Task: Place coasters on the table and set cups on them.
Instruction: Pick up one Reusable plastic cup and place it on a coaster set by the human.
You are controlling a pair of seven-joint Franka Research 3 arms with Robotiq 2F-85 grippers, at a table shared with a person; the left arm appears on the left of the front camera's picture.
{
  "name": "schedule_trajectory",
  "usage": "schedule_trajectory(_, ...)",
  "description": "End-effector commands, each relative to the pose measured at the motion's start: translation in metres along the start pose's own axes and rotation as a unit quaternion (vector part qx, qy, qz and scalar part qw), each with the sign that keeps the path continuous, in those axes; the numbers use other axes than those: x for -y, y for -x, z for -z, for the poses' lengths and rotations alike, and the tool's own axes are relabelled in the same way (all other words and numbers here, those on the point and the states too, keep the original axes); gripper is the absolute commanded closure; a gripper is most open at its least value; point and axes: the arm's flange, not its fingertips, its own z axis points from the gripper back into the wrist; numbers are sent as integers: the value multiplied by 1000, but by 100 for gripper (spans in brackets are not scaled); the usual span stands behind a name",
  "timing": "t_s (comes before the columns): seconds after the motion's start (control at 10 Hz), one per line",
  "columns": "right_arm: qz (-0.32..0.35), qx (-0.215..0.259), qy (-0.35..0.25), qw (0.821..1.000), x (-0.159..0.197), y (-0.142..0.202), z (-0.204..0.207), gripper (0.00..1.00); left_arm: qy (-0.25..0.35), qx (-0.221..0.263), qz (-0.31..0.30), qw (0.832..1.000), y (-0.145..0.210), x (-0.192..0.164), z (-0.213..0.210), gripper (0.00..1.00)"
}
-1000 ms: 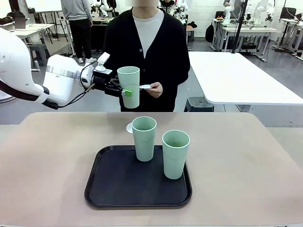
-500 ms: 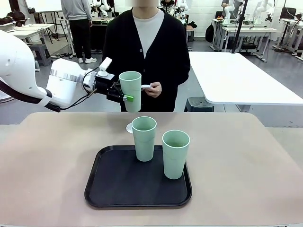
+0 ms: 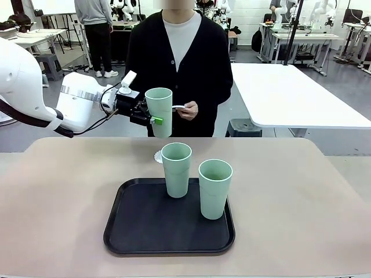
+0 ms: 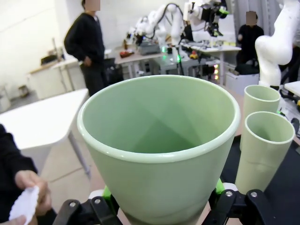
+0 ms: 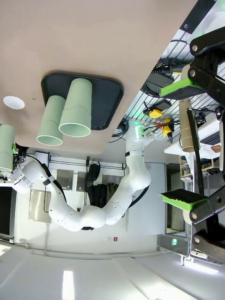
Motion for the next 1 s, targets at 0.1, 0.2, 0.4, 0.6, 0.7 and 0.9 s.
schedule_trajectory(0.1,-2,1,-3,1000,0,0,-1,0,0,0,0,1000,0,0,0,14)
schedule_trajectory(0.2,-2,1,-3,1000,0,0,-1,0,-4,2,-6,1000,12,-15,0,14)
schedule_trajectory(0.4,-2,1,-3,1000,0,0,-1,0,13,1,-10,1000,32,-34,5,14)
schedule_trajectory(0.6,-2,1,-3,1000,0,0,-1,0,9,-12,-12,1000,47,-40,11,14)
schedule_trajectory(0.7,-2,1,-3,1000,0,0,-1,0,13,-18,-18,1000,52,-43,15,14)
schedule_trajectory(0.9,-2,1,-3,1000,0,0,-1,0,16,-27,-27,999,62,-45,22,14)
